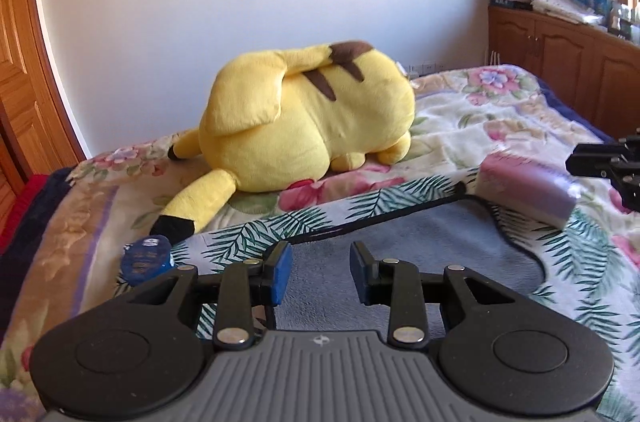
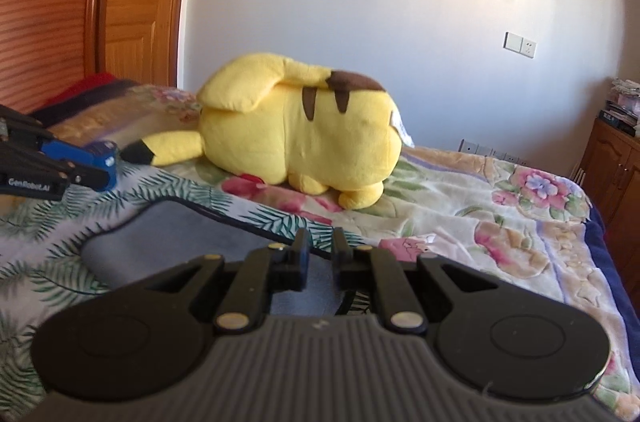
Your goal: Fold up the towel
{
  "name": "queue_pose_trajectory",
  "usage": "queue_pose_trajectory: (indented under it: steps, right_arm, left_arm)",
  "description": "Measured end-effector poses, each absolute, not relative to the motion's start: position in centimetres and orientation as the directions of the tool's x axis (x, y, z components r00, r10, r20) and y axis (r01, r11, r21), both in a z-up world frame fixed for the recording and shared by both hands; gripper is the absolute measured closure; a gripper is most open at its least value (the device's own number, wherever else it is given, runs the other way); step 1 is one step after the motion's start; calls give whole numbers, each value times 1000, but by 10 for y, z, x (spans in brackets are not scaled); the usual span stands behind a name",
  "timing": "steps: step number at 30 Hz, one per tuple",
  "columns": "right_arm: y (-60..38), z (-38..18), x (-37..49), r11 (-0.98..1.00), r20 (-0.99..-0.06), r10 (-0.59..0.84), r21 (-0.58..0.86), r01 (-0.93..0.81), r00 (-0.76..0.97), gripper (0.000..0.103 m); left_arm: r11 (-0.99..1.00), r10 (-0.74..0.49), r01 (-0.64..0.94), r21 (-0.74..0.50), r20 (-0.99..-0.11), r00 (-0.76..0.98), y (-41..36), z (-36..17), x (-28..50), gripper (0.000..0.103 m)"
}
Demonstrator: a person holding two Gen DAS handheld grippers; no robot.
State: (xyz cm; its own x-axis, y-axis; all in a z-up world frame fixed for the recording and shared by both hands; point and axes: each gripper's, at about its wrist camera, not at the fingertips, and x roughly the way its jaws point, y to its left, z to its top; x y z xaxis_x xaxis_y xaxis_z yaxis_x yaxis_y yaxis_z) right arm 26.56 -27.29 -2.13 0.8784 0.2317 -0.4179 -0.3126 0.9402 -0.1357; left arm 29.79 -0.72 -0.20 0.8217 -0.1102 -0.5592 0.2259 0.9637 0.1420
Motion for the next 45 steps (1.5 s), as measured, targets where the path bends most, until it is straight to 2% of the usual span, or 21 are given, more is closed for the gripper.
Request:
queue_pose_trajectory:
  steps: [6, 19, 24, 28, 29, 30, 31, 32, 34, 37, 40, 42, 45]
  right_arm:
    - [-279, 2, 231, 947, -406, 234, -110, -301, 883, 91]
    - [-283, 39, 172, 953, -376, 231, -97, -286, 897, 91]
    - [-283, 47, 156, 954, -368, 232, -94, -284, 900, 91]
    - [-283, 48, 146, 958, -367, 228, -82, -276, 902, 88]
    - [-283, 48, 143, 959, -368, 227, -76, -272, 902, 81]
    - [-283, 47, 140, 961, -369, 225, -71, -268, 902, 63]
    - [-283, 47, 137, 963, -368, 220, -68, -262, 903, 56]
    - [-283, 46, 135, 964, -361, 217, -64, -257, 907, 52]
    - [-284, 45, 129, 965, -361, 219, -54, -255, 906, 52]
    - [-284, 42, 122, 968, -366, 213, -45, -246, 906, 48]
    - [-283, 39, 115, 970, -369, 211, -37, -241, 905, 33]
    - [-283, 37, 109, 968, -362, 217, -40, -248, 906, 19]
    - [-282, 35, 102, 967, -358, 220, -40, -250, 907, 12]
  left_arm:
    - [959, -108, 235, 161, -559, 822, -10, 24, 266, 91]
    - [954, -134, 254, 159, -533, 836, -10, 71, 191, 76]
    - [956, -146, 255, 148, -513, 846, -10, 82, 167, 66]
    - [959, -154, 252, 131, -503, 850, -10, 85, 152, 50]
    - [960, -155, 249, 127, -498, 853, -9, 85, 148, 46]
    - [961, -154, 245, 124, -495, 855, -9, 85, 144, 45]
    - [962, -154, 244, 122, -494, 856, -8, 86, 140, 43]
    - [962, -154, 243, 121, -493, 856, -8, 87, 136, 38]
    - [964, -151, 236, 119, -485, 861, -8, 87, 128, 29]
    - [968, -151, 227, 106, -476, 866, -7, 88, 118, 23]
    - [970, -148, 219, 101, -471, 870, -7, 87, 108, 18]
    - [971, -149, 219, 100, -468, 871, -7, 86, 102, 17]
    - [973, -142, 209, 100, -460, 877, -9, 82, 93, 16]
